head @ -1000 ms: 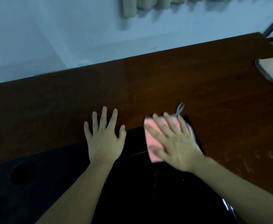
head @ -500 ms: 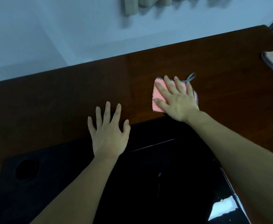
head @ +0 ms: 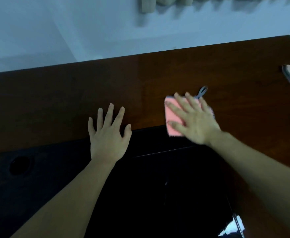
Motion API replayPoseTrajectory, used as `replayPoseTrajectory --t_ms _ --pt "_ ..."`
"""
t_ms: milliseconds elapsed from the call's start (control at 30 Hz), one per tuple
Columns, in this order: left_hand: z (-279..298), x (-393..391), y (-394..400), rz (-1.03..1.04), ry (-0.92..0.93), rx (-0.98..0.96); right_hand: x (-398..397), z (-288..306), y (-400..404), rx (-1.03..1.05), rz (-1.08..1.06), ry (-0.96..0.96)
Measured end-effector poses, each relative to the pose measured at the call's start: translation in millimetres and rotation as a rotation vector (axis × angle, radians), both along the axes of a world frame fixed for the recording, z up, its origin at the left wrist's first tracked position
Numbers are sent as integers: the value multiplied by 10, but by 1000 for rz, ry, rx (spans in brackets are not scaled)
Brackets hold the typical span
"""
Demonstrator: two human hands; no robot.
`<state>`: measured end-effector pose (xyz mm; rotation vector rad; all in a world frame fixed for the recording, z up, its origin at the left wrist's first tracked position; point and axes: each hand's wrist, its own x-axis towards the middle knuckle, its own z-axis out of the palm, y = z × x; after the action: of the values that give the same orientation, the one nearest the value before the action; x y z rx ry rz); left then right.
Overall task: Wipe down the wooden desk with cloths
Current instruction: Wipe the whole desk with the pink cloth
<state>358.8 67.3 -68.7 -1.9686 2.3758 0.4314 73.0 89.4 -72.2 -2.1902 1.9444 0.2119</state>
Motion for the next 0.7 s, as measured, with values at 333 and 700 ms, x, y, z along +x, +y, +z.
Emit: replayPoseTrajectory --t_ms 333,700 --pt "15 -47 -8 -49 -6 -3 32 65 -144 41 13 -2" --pt "29 -1111 104 2 95 53 -467 27 211 9 221 -75"
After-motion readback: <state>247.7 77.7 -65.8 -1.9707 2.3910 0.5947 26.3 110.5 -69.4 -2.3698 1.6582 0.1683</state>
